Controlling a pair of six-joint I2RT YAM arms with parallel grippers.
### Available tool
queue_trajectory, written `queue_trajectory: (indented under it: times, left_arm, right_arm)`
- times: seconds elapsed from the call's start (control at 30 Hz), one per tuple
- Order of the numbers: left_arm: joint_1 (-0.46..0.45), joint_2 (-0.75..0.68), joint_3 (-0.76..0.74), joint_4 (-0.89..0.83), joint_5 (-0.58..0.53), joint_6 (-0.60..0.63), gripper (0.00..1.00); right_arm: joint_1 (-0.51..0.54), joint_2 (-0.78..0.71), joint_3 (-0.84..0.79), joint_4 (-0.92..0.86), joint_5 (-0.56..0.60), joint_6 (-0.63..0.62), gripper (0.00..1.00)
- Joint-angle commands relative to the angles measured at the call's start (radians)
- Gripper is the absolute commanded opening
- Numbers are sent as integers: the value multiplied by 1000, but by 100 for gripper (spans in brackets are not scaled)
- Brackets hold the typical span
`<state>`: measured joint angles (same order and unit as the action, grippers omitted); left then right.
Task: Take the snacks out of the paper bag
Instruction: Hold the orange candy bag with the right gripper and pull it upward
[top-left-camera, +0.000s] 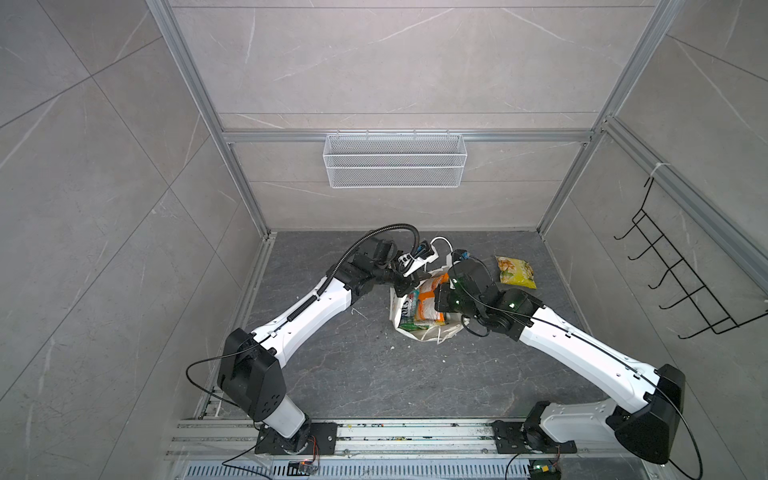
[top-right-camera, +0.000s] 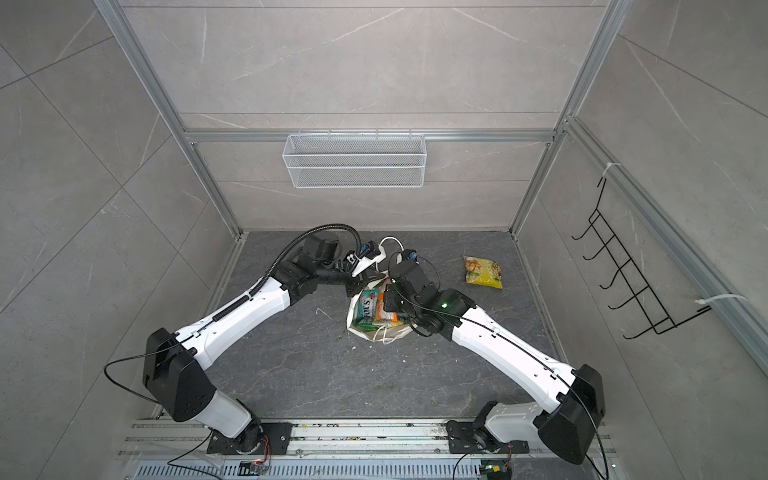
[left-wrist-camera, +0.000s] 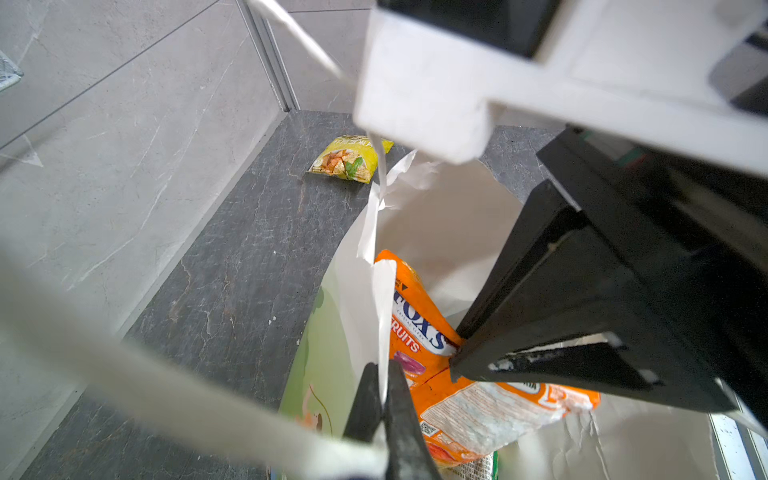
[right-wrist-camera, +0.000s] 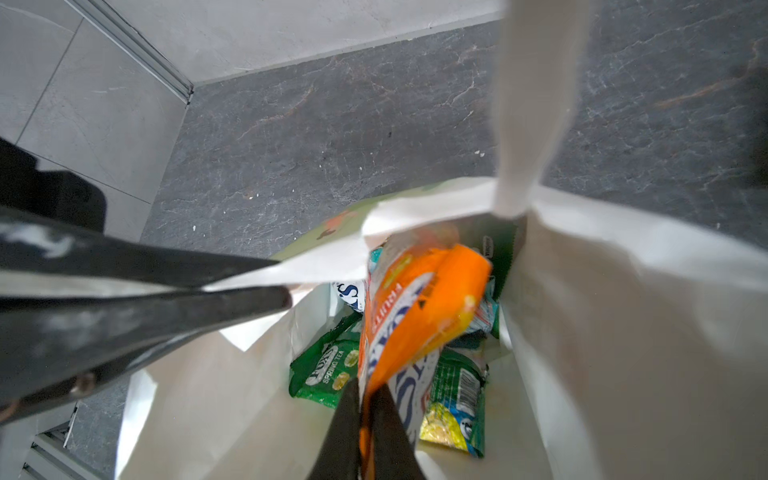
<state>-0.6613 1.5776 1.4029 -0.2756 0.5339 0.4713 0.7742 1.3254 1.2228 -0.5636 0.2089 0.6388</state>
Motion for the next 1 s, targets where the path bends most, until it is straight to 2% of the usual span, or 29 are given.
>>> queue_trajectory:
  times: [0.0, 0.37, 0.57, 0.77, 0.97]
  left_arm:
    - [-14, -2, 38, 69, 61, -10, 0]
    - [-17, 1, 46, 71, 60, -9, 0]
    - [-18, 0, 46, 70, 58, -8, 0]
    - [-19, 1, 47, 70, 57, -8, 0]
    - [-20, -3, 47, 72, 54, -3, 0]
  right_arm:
    - [-9, 19, -19, -13, 12, 26, 15]
    - [-41, 62, -33, -27, -10, 67, 33]
    - [-51, 84, -41, -11, -24, 72, 33]
    - [-50, 100, -47, 0, -18, 76, 28]
    - [-51, 80, -42, 25, -25, 53, 9]
